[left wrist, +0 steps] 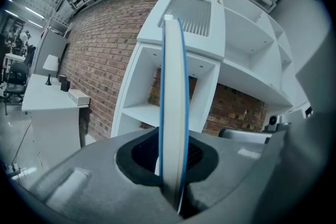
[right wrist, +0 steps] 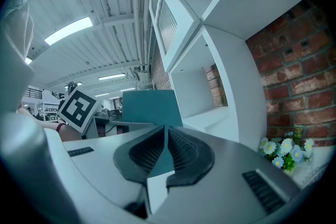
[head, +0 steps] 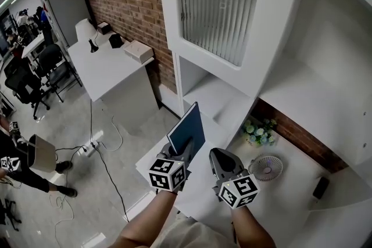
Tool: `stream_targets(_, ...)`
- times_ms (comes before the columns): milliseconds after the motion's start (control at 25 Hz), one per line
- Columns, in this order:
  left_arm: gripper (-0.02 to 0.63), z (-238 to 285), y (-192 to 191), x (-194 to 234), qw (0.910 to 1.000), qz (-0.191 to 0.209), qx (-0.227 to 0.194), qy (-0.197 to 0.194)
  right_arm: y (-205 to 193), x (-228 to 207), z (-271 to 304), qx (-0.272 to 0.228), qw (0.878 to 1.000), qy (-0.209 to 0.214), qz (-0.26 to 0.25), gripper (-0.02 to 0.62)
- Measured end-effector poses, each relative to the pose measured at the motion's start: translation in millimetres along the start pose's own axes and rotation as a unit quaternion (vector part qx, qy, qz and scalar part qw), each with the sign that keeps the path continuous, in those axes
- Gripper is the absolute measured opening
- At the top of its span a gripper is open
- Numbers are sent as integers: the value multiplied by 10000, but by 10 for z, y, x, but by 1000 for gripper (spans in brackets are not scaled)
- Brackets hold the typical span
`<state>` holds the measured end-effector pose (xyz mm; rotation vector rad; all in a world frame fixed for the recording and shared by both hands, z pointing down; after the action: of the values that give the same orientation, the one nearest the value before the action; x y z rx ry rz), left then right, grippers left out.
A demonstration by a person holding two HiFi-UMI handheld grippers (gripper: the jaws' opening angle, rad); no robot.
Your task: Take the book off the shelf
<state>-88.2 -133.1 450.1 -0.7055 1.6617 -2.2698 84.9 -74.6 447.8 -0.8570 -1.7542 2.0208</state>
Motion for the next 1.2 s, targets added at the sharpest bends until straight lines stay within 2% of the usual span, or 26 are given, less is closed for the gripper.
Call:
stream_targets(560,49,-114,-166,-45,9998,-64,196,-55,-116,36,-56,172,9998,-55,-18,18)
stream_targets(1200,49,-137,-164,-78,9997,-101,184,-101,-135,48,-30,224,9997,-53,-47,18)
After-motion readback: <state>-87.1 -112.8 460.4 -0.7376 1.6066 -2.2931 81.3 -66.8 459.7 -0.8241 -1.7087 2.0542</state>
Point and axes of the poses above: the fingertips, and each gripper's own axes: z forward along the fingers, x to its left, y out of its top, the point moved 9 cm from there along -z, backward along the fingers, and after that the axes turned 6 degrees about y, right-handed, at the moved point
